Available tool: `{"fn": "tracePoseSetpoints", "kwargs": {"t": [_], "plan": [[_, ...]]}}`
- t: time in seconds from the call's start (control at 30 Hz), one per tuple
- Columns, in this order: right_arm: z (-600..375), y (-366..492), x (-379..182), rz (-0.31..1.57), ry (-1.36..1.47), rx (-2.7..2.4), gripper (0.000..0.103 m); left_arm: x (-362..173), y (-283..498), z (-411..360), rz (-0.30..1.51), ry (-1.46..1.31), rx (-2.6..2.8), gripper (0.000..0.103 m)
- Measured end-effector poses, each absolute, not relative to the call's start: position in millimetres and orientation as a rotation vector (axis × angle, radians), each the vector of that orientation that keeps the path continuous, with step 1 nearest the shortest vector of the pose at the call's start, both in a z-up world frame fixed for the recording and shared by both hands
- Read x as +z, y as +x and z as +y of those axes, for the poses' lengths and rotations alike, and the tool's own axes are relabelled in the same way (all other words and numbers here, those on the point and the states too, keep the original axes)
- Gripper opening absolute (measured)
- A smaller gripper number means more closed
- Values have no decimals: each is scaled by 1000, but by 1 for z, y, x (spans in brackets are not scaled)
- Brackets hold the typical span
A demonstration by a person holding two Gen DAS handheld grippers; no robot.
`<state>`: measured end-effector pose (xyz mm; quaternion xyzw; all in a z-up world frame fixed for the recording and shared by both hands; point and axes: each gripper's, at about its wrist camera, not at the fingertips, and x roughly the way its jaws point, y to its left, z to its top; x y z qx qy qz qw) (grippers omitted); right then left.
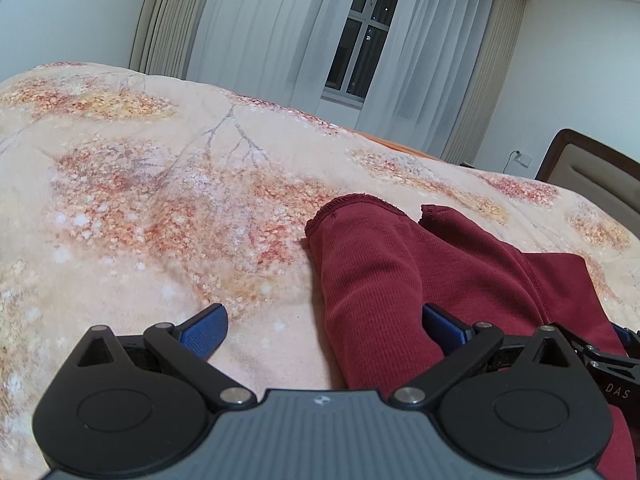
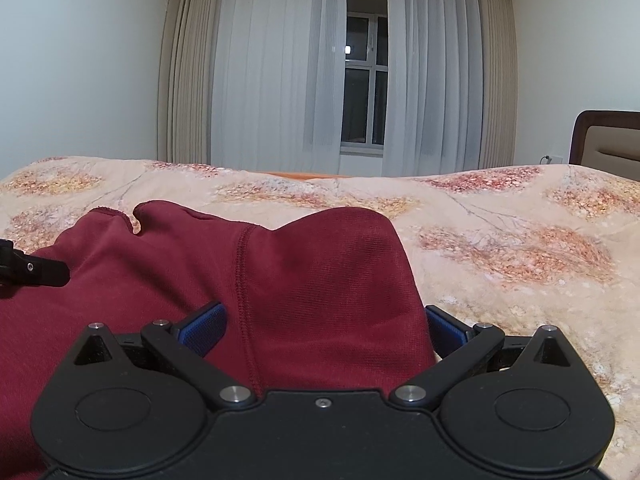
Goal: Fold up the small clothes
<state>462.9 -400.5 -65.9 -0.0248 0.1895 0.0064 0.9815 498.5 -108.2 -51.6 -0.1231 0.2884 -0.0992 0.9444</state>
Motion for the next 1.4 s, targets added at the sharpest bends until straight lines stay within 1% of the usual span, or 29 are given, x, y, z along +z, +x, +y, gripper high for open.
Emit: {"fn": "tracePoseSetpoints", "kwargs": {"t": [0.17,0.3,0.5,0.7,0.9,1.03,1.27,1.4], "plan": [[-401,460,-66,372,-45,12,102,-53,497,-105,573,-269,-212,103],[-398,446,-61,329,-55,-22,102,-50,488,-98,542,-313,-229,102],[-390,399,-50,329,-63,17,102,-45,457,-70,553,-461,-353,103],[-391,366,-56,428,-21,-4,103,-53,415,-72,547,-374,-420,102],[-407,360,-62,504,121,3,103,-57,412,-77,569,-329,-418,102],[-413,358,-66,515,181,19,103,-58,410,-79,571,-314,-412,102],[-415,358,-66,512,183,28,103,-58,409,-79,565,-313,-413,102],[-421,354,-64,504,264,113,103,-58,407,-78,558,-325,-420,102]]}}
